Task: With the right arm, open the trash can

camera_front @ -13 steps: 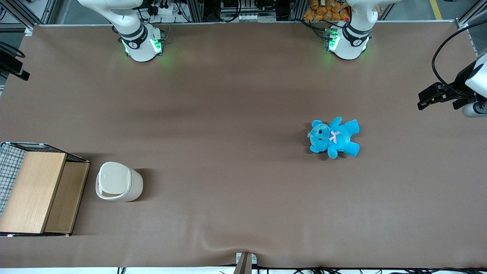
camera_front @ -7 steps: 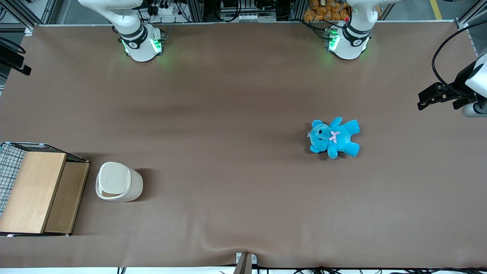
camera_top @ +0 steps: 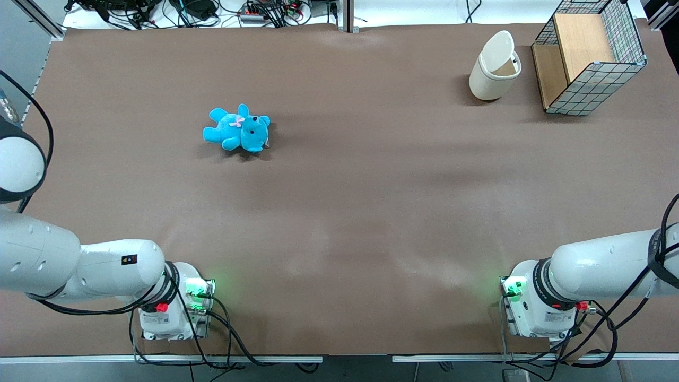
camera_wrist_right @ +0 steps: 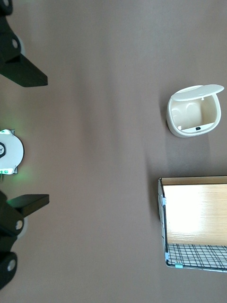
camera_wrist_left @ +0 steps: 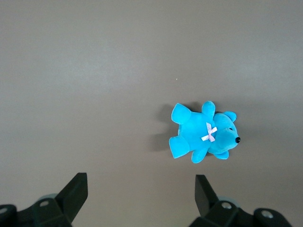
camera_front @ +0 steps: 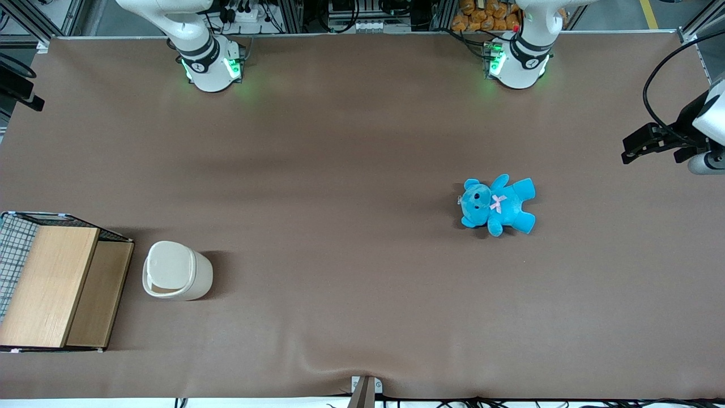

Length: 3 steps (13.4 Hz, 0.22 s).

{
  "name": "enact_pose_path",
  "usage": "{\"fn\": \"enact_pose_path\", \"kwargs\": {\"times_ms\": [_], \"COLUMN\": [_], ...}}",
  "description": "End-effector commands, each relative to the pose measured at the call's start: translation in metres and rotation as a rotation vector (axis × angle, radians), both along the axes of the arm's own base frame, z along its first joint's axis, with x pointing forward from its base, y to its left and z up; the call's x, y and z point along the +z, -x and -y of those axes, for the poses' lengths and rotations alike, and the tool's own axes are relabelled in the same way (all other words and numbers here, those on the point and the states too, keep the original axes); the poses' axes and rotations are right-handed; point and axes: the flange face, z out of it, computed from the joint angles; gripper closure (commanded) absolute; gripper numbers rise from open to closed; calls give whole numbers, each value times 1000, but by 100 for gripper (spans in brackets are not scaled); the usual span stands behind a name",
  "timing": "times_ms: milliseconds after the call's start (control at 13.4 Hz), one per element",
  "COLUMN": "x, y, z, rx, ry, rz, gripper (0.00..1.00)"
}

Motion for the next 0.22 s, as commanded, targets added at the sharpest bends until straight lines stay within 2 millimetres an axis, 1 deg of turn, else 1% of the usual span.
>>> {"fn": "enact_pose_path", "kwargs": {"times_ms": [0, 149], "x": [6, 6], "y": [3, 3], "z": [0, 0], "rx": [-2, -2], "ry": [14, 14], "rz": [4, 4], "gripper": [0, 0]}}
